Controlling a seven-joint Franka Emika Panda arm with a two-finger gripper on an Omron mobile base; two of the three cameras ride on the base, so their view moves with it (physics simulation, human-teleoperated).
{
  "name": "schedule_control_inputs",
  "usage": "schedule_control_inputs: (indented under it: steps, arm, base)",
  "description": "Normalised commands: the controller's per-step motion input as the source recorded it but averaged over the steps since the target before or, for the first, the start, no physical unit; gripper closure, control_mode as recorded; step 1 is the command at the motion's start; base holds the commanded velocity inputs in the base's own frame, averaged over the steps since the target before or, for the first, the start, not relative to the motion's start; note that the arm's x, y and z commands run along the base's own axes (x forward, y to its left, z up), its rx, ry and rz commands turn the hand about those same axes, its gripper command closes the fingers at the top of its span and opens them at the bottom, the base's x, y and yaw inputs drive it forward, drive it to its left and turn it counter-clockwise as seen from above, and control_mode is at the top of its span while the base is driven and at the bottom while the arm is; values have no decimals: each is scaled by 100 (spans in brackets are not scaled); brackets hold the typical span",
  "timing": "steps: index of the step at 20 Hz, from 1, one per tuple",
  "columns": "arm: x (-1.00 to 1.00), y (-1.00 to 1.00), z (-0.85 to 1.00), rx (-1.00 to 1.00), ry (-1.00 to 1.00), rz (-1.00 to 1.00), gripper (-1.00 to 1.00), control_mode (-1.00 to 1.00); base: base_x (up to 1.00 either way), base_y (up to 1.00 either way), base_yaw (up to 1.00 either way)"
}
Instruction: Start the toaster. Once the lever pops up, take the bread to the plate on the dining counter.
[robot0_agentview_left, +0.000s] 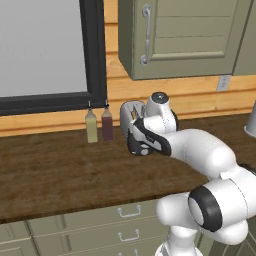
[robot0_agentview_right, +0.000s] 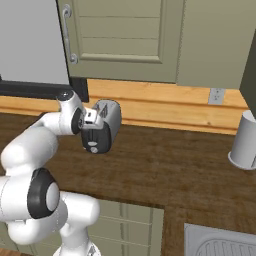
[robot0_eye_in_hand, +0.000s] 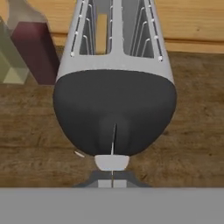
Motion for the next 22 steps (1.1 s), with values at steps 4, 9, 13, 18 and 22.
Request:
schedule_control_inputs:
  steps: [4,9,13,18,22]
  arm:
    - [0,0,35,0,-20,-4,100,-100]
    - [0,6,47,0,-12,-1,100,-100]
    - [0,9,49,0,-2,0,100,-100]
    - [0,15,19,-1,-6,0,100,-100]
    - [2,23,0,-5,-7,0,-100,-100]
  base:
    - [0,0,0]
    - [0,0,0]
    - [0,0,0]
    - [0,0,0]
    - [0,0,0]
